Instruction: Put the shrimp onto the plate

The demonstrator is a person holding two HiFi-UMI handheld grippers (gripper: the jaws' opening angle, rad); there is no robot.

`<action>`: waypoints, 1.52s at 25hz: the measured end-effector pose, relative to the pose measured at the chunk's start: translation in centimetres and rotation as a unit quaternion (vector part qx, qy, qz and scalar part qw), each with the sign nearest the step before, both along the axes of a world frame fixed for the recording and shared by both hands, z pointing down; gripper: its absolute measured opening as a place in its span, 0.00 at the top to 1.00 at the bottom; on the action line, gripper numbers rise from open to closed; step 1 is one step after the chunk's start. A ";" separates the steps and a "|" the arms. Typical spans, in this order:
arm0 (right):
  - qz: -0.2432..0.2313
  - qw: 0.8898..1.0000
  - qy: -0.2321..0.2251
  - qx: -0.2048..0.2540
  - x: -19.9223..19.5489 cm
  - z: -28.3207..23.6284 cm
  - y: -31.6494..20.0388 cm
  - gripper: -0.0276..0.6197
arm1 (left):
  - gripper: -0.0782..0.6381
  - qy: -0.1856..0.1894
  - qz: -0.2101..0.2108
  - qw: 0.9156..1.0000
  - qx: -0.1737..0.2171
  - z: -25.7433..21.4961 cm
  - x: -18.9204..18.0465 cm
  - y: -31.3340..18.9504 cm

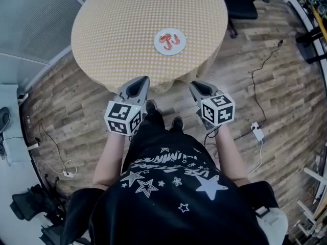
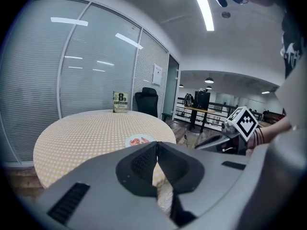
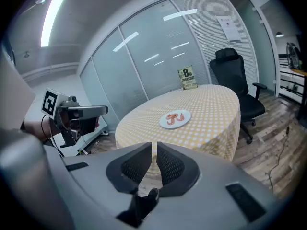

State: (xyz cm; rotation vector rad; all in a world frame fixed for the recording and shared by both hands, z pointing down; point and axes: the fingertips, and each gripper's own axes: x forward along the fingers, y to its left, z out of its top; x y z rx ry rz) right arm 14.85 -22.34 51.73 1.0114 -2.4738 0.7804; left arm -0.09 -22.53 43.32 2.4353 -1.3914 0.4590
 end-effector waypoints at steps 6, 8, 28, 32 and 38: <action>0.010 1.000 -0.007 0.009 0.7 -0.5 0.2 0.88 | 0.88 0.006 0.003 1.000 0.013 -1.1 1.1 1.1; 0.016 1.000 -0.008 0.011 0.8 -0.8 0.3 0.88 | 0.88 0.008 0.004 1.000 0.016 -1.4 1.1 1.2; 0.024 0.997 0.017 0.070 -6.8 -5.3 5.3 0.89 | 0.88 0.036 -0.008 0.998 0.042 -3.1 -8.0 8.3; 0.027 0.996 0.027 0.080 -8.3 -6.0 7.4 0.89 | 0.88 0.043 0.001 0.998 0.046 -3.2 -9.5 10.5; 0.028 0.995 0.042 0.086 -11.0 -6.5 11.6 0.89 | 0.88 0.053 0.008 0.997 0.048 -3.5 -12.1 14.5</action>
